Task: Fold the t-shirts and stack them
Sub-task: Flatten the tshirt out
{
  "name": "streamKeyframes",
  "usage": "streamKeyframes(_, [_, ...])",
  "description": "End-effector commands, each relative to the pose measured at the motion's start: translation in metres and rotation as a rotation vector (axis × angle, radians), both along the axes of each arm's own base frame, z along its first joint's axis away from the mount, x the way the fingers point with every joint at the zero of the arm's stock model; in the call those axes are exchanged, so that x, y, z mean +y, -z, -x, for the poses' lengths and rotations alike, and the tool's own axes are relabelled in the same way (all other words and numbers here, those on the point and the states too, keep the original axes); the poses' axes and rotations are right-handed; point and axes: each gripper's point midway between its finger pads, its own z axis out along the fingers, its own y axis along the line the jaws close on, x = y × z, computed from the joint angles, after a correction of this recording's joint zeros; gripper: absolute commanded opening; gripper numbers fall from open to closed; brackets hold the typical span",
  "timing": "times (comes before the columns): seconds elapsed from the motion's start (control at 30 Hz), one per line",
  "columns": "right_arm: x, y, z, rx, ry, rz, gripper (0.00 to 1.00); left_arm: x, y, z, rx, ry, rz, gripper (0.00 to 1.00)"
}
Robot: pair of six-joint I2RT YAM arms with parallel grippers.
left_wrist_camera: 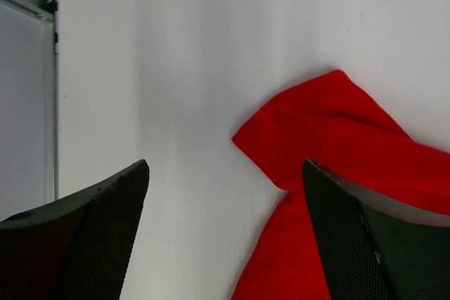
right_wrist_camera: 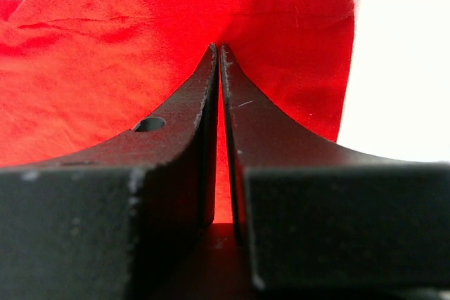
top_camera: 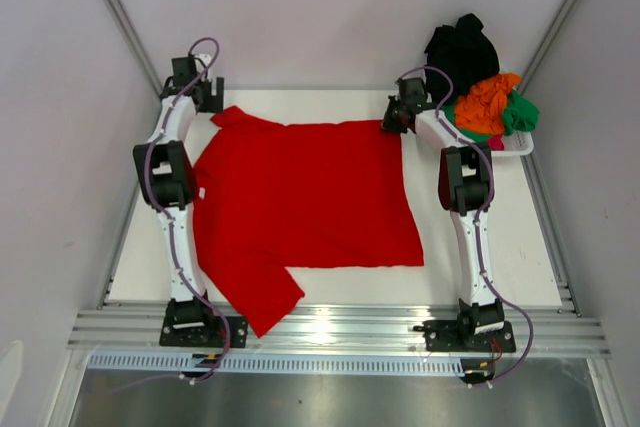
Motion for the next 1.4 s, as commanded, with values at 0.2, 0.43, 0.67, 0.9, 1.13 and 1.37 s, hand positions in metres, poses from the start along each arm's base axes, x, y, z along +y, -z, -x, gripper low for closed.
streamKeyframes(0.2, [0.009, -0.03, -0.01, -0.07, -0.013, -0.028, 0.06, -0.051, 0.008, 0.06, 0.258, 0.261, 0.01, 0.85])
streamKeyframes(0.43, [0.011, -0.033, -0.009, -0.076, -0.024, -0.034, 0.06, -0.051, 0.021, 0.093, 0.359, 0.169, 0.048, 0.77])
streamKeyframes(0.67, [0.016, -0.085, -0.003, -0.152, -0.112, -0.003, 0.39, -0.079, -0.073, 0.094, 0.116, 0.092, 0.222, 0.56])
streamKeyframes(0.9, [0.012, -0.132, 0.06, -0.141, -0.15, -0.001, 0.38, -0.099, -0.1, 0.165, 0.066, -0.062, 0.392, 0.01])
streamKeyframes(1.13, [0.032, -0.078, 0.149, 0.032, -0.122, 0.052, 0.0, -0.114, -0.038, 0.235, 0.366, -0.4, 0.6, 0.01])
streamKeyframes(1.37, [0.05, -0.038, 0.182, 0.139, -0.032, 0.056, 0.0, -0.137, -0.005, 0.247, 0.418, -0.472, 0.764, 0.01])
